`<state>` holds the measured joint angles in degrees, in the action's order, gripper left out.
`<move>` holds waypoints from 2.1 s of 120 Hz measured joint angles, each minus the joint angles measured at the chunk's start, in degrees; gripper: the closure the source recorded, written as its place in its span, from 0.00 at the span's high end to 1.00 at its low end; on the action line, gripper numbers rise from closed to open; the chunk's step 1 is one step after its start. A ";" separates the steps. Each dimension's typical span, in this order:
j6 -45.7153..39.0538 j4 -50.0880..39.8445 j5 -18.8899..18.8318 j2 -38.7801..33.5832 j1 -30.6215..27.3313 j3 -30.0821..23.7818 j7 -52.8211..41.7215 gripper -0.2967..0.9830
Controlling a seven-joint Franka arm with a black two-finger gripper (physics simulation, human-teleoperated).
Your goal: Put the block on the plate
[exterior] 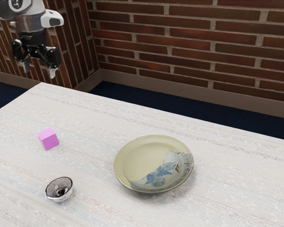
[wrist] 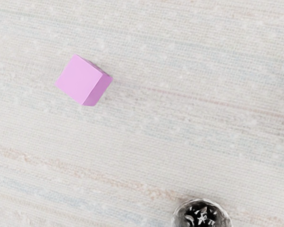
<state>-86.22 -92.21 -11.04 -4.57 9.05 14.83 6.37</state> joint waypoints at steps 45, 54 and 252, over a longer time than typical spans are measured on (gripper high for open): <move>-6.90 -10.85 -0.30 3.62 -2.96 5.05 4.18 0.77; -10.42 -14.85 0.62 4.17 -5.89 5.41 6.61 0.77; -39.11 -6.60 26.38 38.89 -12.89 10.79 27.48 0.70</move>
<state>-125.34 -98.81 15.34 34.32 -3.83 25.62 33.85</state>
